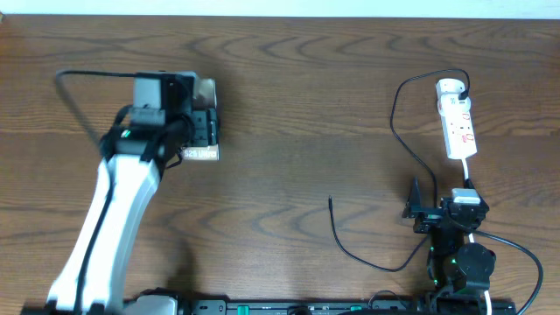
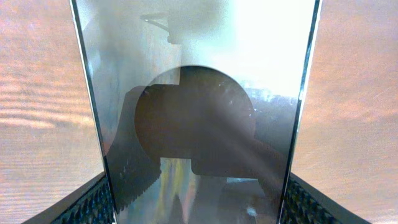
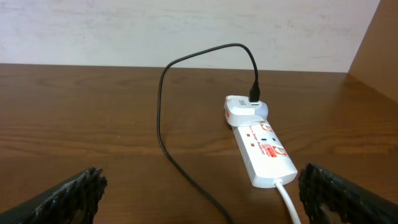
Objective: Plug charger to phone and switch on socket
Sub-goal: 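Lift the phone with the left gripper and tilt it upright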
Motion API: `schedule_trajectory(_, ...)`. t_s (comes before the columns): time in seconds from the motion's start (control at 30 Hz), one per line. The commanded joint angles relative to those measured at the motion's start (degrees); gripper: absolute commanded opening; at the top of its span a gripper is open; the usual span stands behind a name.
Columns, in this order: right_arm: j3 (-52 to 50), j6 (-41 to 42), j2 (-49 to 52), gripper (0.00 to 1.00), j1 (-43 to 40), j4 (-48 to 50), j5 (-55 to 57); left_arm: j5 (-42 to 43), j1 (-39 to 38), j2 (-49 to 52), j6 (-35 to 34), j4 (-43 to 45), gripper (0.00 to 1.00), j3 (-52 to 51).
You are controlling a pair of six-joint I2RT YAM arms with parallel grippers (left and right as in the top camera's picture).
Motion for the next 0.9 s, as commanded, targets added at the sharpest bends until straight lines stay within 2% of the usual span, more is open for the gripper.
schedule_trajectory(0.0, -0.1, -0.7, -0.3, 0.99, 0.4, -0.3, 0.1, 2.4, 0.1, -7.0, -14.0, 0.7, 0.08, 2.4)
schedule_trajectory(0.2, -0.1, -0.7, -0.3, 0.99, 0.4, -0.3, 0.1, 5.0, 0.7, -13.6, -33.8, 0.7, 0.07, 2.4)
schedule_trajectory(0.37, -0.1, -0.7, -0.3, 0.99, 0.4, -0.3, 0.1, 17.9, 6.0, -12.5, -47.3, 1.2, 0.07, 2.3)
schedule_trajectory(0.63, -0.1, -0.7, -0.3, 0.99, 0.4, -0.3, 0.1, 47.7, 17.4, -3.2, -65.2, 4.5, 0.07, 2.3)
schedule_trajectory(0.73, -0.1, -0.7, -0.3, 0.99, 0.4, -0.3, 0.1, 52.7, 19.3, 0.0, -73.5, 4.4, 0.07, 2.3)
schedule_trajectory(0.8, -0.1, -0.7, -0.3, 0.99, 0.4, -0.3, 0.1, 55.3, 19.6, 1.9, -82.1, 4.3, 0.07, 2.3)
schedule_trajectory(0.87, -0.1, -0.7, -0.3, 0.99, 0.4, -0.3, 0.1, 57.1, 19.6, 2.6, -86.8, 4.3, 0.07, 2.3)
